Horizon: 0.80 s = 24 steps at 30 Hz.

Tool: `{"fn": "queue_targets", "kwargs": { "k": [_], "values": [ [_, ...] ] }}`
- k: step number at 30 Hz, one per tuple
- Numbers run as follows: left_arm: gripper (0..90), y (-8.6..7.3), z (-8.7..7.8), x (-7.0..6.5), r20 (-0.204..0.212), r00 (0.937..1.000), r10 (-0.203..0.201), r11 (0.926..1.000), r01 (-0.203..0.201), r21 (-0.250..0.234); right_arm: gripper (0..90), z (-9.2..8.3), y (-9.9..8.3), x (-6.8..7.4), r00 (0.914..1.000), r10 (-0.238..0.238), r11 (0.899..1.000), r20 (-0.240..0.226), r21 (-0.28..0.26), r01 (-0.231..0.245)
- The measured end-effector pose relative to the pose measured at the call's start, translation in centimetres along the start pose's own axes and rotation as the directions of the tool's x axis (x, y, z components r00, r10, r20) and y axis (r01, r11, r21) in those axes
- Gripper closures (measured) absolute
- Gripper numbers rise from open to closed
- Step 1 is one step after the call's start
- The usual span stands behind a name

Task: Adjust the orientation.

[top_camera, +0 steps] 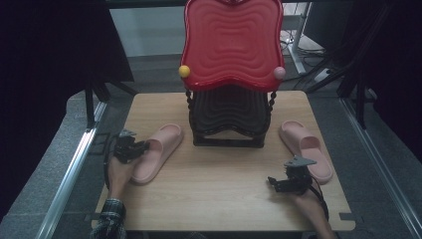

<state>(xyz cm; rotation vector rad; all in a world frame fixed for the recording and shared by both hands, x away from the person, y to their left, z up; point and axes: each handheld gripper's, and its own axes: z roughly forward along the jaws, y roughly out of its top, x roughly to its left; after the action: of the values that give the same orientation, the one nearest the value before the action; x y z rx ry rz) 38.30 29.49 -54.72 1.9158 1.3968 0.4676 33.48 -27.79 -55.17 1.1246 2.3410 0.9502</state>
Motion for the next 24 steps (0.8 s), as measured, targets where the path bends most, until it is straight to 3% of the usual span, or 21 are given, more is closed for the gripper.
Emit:
{"fn": "queue_targets", "kwargs": {
  "k": [15,24],
  "values": [
    [81.3,0.33,0.30,-0.44,-0.067,0.9975,0.021,0.9998,-0.021,-0.005,7.2,0.00,0.00,0.00,1.0000,0.000,1.000,0.000,0.000,0.000],
    [81.6,0.75,-0.22,-0.75,-0.100,0.9950,-0.003,0.9958,-0.006,-0.091,7.2,0.00,0.00,0.00,1.0000,0.000,1.000,0.000,0.000,0.000]
  ]
}}
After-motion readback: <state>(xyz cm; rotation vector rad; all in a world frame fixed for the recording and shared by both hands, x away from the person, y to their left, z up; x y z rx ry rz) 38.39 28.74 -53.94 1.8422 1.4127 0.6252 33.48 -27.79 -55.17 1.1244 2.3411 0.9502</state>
